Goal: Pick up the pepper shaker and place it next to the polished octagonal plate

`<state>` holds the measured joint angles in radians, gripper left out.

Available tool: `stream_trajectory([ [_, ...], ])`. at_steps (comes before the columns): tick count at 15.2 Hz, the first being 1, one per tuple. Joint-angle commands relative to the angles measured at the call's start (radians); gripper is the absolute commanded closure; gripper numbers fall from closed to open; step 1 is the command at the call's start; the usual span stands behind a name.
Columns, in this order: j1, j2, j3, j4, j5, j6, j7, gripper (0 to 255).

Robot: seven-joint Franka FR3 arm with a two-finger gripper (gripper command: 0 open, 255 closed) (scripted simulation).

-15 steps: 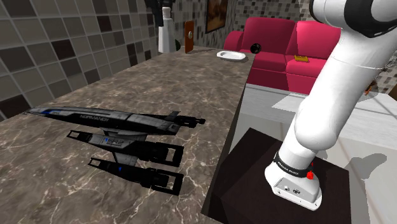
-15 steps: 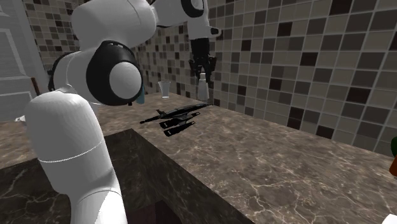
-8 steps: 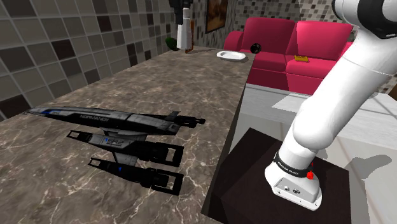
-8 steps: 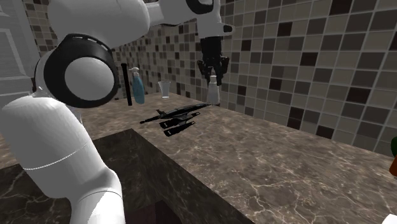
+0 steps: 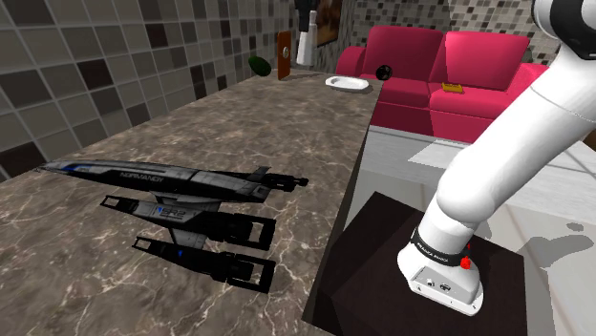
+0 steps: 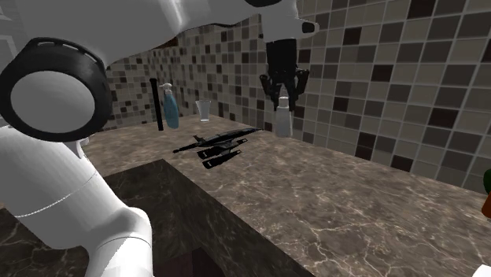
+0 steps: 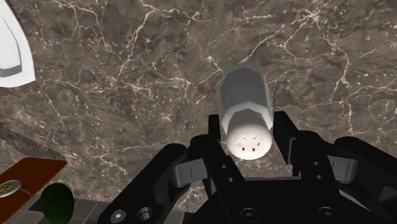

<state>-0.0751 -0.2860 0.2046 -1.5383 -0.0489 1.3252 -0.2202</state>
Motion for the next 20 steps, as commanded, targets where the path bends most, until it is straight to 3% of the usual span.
stream_trajectory([
  [1, -0.016, -0.018, -0.038, -0.024, -0.004, 0.011, -0.056, 255],
  [11, -0.095, -0.012, -0.218, -0.029, -0.036, 0.041, -0.316, 255],
  [20, -0.17, 0.092, -0.375, 0.077, -0.041, 0.057, -0.548, 255],
])
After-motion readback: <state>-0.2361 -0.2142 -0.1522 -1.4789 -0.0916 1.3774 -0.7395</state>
